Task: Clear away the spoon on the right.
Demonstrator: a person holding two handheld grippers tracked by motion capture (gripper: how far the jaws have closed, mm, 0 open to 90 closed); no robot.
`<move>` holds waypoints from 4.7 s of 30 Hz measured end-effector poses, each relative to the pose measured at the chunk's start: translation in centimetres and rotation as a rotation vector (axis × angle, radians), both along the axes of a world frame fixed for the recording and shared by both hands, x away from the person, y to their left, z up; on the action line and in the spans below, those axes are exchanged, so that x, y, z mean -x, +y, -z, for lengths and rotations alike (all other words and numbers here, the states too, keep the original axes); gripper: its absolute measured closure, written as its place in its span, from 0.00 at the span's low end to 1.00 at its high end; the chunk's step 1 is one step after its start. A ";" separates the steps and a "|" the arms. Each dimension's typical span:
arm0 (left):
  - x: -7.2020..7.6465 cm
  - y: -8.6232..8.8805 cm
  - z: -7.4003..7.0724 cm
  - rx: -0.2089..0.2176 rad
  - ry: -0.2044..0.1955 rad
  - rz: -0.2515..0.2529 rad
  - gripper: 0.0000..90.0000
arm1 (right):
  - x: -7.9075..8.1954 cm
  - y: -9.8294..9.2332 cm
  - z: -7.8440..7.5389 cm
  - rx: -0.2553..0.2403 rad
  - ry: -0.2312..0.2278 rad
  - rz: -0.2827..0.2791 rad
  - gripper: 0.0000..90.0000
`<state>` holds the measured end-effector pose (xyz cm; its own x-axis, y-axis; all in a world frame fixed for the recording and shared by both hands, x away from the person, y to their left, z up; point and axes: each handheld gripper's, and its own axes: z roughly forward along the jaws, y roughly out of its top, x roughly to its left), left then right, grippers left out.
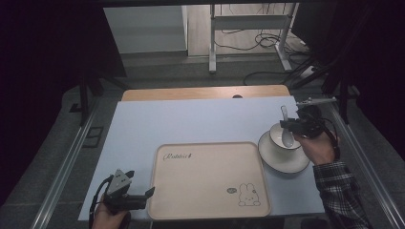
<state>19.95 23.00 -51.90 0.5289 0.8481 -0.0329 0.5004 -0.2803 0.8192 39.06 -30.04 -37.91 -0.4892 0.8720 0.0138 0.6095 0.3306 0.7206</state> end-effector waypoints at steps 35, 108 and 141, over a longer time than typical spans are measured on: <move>0.0 -0.1 0.0 -0.005 -0.003 0.001 0.05 | 5.6 4.9 0.6 0.034 0.093 -0.196 0.83; 0.2 -0.4 0.0 -0.038 -0.015 0.016 0.05 | 8.5 11.1 11.3 0.066 0.186 -0.374 1.00; 0.2 -0.5 0.0 -0.047 -0.017 0.022 0.05 | 7.1 8.6 12.7 0.087 0.185 -0.274 1.00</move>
<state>19.72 22.45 -51.88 0.5476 0.8366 0.0156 0.4802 -0.3295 0.8129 31.96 -21.45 -50.58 -0.7017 0.7103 0.0551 0.6071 0.5557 0.5680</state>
